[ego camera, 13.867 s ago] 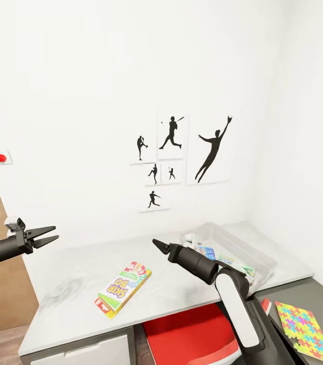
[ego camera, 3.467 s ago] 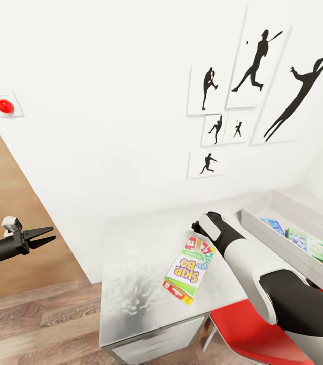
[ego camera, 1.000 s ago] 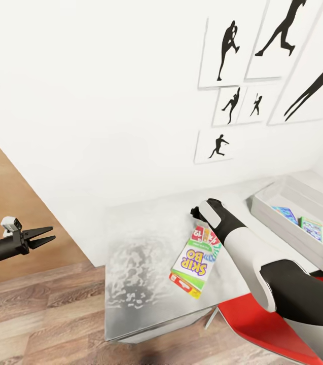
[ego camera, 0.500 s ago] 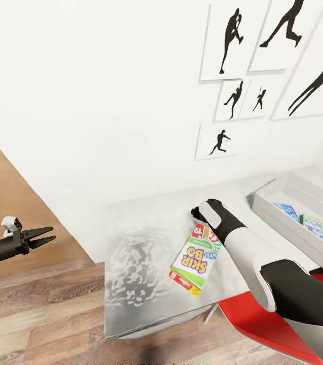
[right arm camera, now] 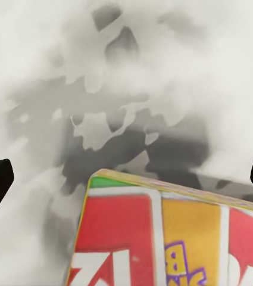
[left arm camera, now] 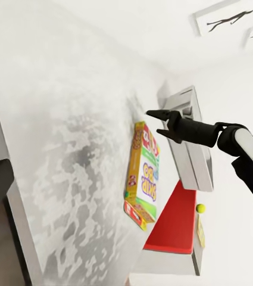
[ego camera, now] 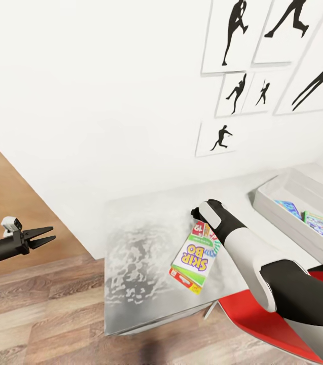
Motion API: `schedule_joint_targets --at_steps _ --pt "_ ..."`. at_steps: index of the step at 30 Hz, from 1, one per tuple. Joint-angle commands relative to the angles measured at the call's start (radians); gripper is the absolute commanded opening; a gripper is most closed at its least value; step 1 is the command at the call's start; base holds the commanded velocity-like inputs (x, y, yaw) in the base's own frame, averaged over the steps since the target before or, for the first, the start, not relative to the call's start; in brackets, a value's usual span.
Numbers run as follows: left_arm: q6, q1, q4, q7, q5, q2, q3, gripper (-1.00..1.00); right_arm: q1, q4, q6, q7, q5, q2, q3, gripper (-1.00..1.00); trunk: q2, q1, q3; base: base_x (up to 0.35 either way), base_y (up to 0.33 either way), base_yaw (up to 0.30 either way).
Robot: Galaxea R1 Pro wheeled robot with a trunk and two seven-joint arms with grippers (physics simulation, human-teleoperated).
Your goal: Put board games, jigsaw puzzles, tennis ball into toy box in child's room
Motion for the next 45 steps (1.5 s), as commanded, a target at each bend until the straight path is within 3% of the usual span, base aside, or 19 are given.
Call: schedule_joint_targets --at_steps 1,14,24,45 --pt "0.009 -0.001 0.0 -0.002 0.002 0.0 0.0 1.0 0.0 0.0 0.004 -0.007 -0.007 -0.001 0.009 1.0 -0.002 0.0 -0.003 0.0 0.0 0.0" --pt "0.009 -0.001 0.0 -0.002 0.002 0.0 0.0 1.0 0.005 0.0 0.004 -0.006 -0.006 -0.005 0.012 1.0 -0.002 0.0 -0.025 0.0 0.0 0.0" --pt "0.009 -0.001 0.0 -0.002 0.002 0.0 0.0 1.0 0.008 -0.005 0.004 -0.006 -0.007 -0.007 0.057 1.0 -0.002 0.0 -0.041 -0.07 0.022 0.0" --pt "0.011 -0.001 0.0 -0.003 0.002 0.0 0.0 1.0 0.01 -0.002 0.005 -0.003 -0.009 -0.005 0.062 1.0 -0.002 0.0 -0.044 -0.078 0.054 0.0"
